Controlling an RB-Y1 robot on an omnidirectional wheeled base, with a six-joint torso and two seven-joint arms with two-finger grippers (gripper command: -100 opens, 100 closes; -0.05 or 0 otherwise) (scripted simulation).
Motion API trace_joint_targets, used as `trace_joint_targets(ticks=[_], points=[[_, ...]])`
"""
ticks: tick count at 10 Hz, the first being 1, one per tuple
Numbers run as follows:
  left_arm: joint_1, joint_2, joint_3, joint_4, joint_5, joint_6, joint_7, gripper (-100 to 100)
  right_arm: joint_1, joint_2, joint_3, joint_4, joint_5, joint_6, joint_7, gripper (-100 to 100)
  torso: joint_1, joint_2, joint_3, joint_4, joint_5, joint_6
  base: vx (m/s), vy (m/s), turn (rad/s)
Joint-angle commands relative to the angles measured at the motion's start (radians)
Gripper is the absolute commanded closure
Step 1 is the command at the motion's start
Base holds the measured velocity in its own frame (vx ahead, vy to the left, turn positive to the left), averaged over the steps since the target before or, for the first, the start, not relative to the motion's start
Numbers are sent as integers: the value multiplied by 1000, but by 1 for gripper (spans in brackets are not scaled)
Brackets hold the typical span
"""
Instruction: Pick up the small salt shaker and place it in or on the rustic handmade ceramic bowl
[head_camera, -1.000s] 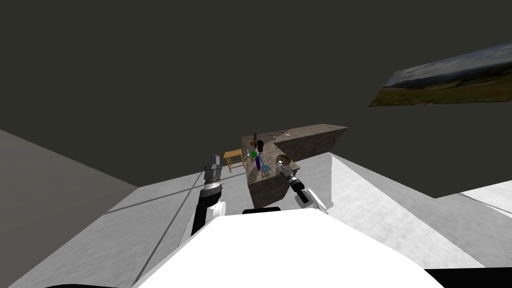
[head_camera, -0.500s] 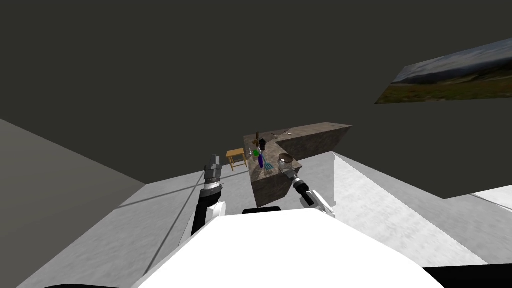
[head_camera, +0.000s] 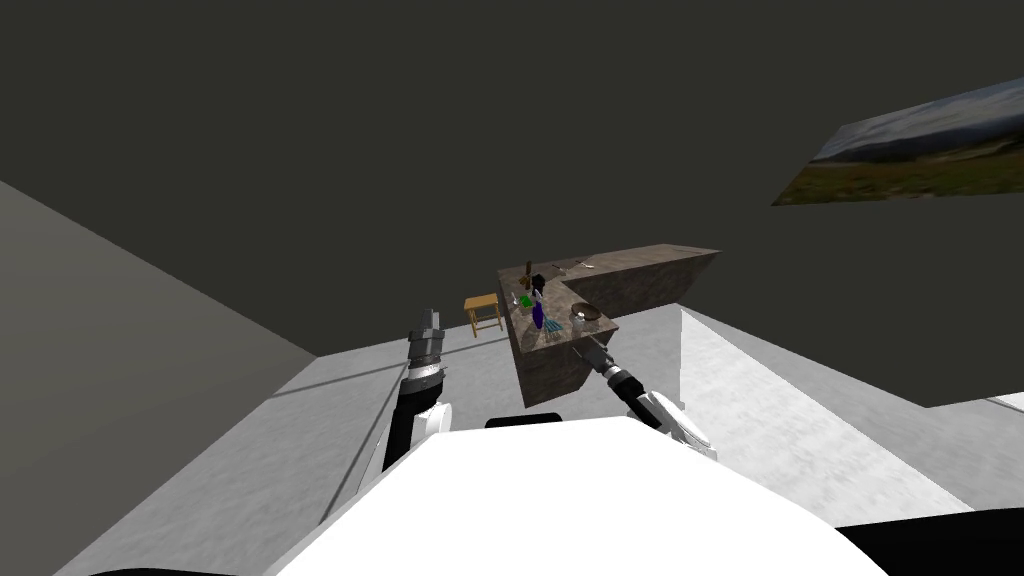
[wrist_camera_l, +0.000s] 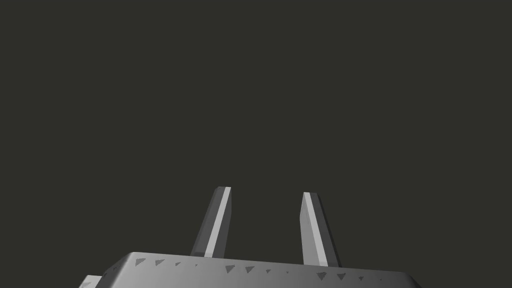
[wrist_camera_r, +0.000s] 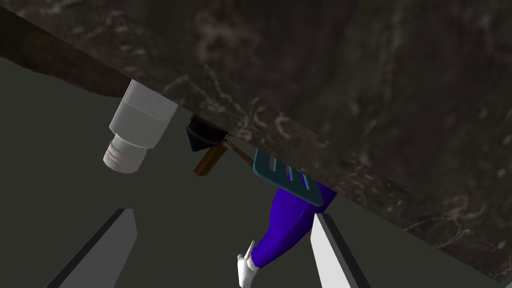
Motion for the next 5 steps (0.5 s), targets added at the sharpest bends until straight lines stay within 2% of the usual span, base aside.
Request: trace_joint_targets(ticks=[1, 3, 4, 5], points=[[0, 0, 0, 0, 0, 0, 0, 0, 15, -32, 1, -18, 9, 2, -9, -100, 0, 0, 0, 0, 0, 0, -44, 127, 11], [0, 0, 0, 0, 0, 0, 0, 0, 66, -97, -15, -32, 34, -24, -2, -100, -4, -2, -1, 0, -1, 0, -37, 146, 79], [0, 0, 0, 0, 0, 0, 0, 0, 66, -104, -15, -32, 34, -24, -2, -100, -1, -2, -1, 0, 0, 0, -36, 121, 18], [0, 0, 0, 0, 0, 0, 0, 0, 94, -142, -25, -38, 47, -37, 1, -100, -4, -2, -1, 0, -1, 0, -41, 117, 68]])
